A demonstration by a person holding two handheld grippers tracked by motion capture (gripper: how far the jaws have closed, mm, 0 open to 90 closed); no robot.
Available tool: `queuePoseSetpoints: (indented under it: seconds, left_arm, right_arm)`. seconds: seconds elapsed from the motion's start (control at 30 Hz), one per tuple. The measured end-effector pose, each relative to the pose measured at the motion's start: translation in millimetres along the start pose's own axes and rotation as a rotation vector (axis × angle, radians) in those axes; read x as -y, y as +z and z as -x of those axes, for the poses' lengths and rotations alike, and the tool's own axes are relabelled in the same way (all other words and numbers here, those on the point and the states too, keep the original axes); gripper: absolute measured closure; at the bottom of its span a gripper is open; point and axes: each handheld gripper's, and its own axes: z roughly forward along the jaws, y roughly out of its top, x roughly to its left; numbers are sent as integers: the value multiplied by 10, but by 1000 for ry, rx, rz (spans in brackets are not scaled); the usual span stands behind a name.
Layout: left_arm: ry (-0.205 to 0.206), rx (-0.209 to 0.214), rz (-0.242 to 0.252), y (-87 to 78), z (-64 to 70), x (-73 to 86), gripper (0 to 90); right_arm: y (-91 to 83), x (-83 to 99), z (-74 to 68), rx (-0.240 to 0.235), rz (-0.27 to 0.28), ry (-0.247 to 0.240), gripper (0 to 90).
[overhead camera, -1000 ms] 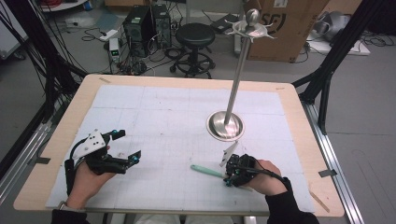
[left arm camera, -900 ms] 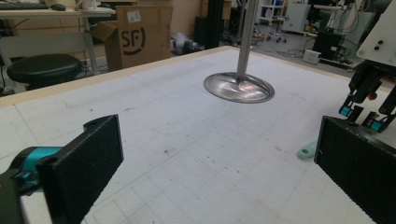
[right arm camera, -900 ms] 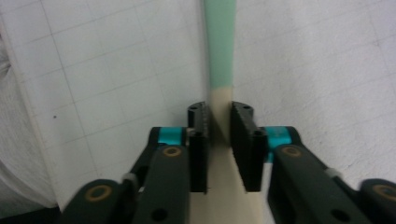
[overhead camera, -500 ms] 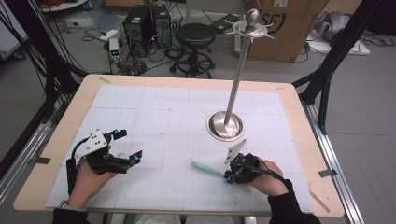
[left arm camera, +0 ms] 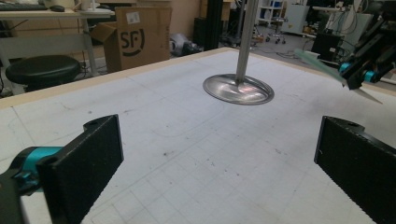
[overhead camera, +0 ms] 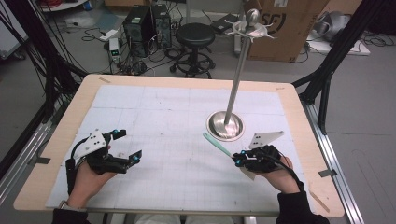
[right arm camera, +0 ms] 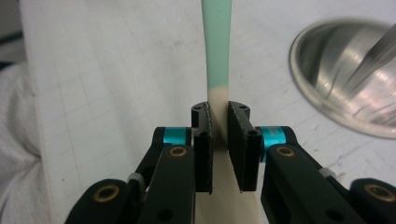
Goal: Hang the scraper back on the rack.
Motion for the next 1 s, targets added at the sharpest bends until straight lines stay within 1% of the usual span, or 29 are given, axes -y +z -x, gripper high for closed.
queuePoseSetpoints:
  seconds: [0.03, 0.07, 0.1, 0.2, 0.33, 0.5, 0.57, 0.6, 0.73, 0.8, 0.87, 1.0]
  left_arm:
    - [-1, -1, 2, 0, 3, 1, 17]
    - [-1, -1, 2, 0, 3, 0, 17]
    - [0, -1, 2, -2, 2, 0, 17]
    - [1, -1, 4, -7, 0, -2, 17]
    - [0, 0, 5, -7, 4, -3, 17]
    - [-2, 1, 10, -13, 19, -13, 17]
    - [0, 0, 12, -12, 25, -13, 17]
    - [1, 1, 10, -13, 27, -12, 17]
    - [-1, -1, 12, -23, 28, -6, 17]
    - [-3, -4, 16, -33, 27, -6, 17]
    - [-2, -4, 16, -44, 23, -8, 17]
    - [-4, -8, 18, -66, 21, -7, 17]
  right_arm:
    - [-38, 10, 20, 2, 29, 9, 809]
    - [-76, 18, 35, 4, 52, 29, 809]
    - [-112, 26, 58, 5, 76, 31, 810]
    - [-216, 48, 105, 13, 144, 55, 810]
    - [-346, 68, 151, 38, 230, 91, 810]
    - [-486, 71, 210, 46, 311, 133, 810]
    - [-526, 57, 238, 37, 344, 146, 810]
    - [-555, 36, 254, 44, 360, 147, 810]
    - [-641, -53, 288, 70, 365, 143, 810]
    - [-705, -112, 302, 98, 367, 142, 810]
    - [-766, -162, 313, 114, 382, 143, 810]
    - [-871, -253, 342, 138, 411, 127, 810]
